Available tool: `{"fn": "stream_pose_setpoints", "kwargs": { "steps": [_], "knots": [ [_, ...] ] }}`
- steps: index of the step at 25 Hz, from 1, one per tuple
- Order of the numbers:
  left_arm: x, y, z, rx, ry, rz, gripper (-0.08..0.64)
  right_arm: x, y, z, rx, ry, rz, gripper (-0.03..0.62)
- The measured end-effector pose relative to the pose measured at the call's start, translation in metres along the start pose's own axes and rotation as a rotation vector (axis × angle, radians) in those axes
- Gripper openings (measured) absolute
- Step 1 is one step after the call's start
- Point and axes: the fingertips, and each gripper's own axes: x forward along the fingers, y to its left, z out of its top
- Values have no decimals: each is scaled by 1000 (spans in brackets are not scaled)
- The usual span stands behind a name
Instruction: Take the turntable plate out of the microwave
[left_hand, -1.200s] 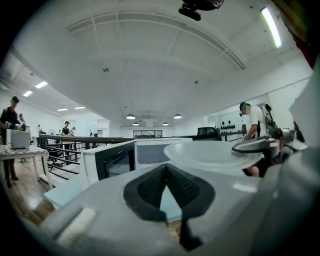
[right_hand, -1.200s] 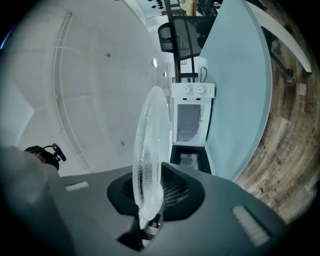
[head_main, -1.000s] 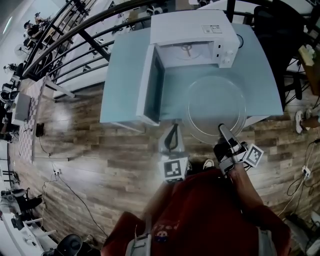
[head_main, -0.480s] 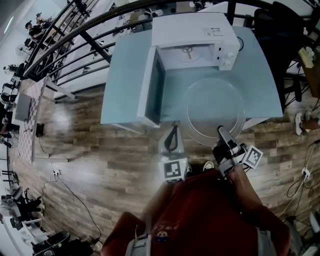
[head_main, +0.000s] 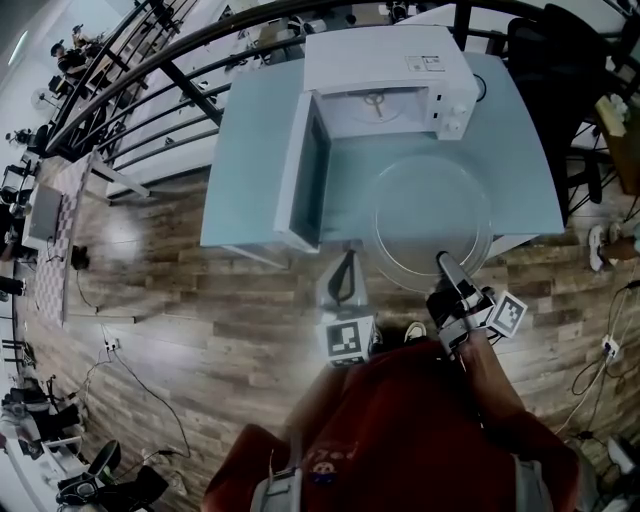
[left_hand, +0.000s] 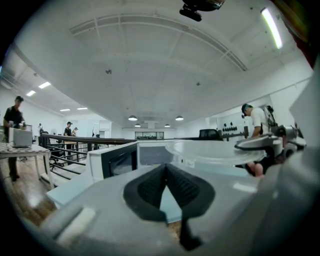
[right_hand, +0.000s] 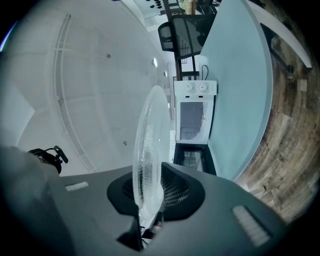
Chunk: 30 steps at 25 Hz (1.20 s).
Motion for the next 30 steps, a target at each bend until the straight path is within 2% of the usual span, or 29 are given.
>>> {"fn": "stream_pose_setpoints", "kwargs": {
  "steps": [3, 30],
  "knots": [
    [-1, 0, -1, 23, 2, -6, 0, -2, 0, -1, 3, -3, -4, 37],
    [-8, -1, 0, 21, 1, -14, 0, -6, 8, -10, 2, 4, 1, 37]
  ]
}}
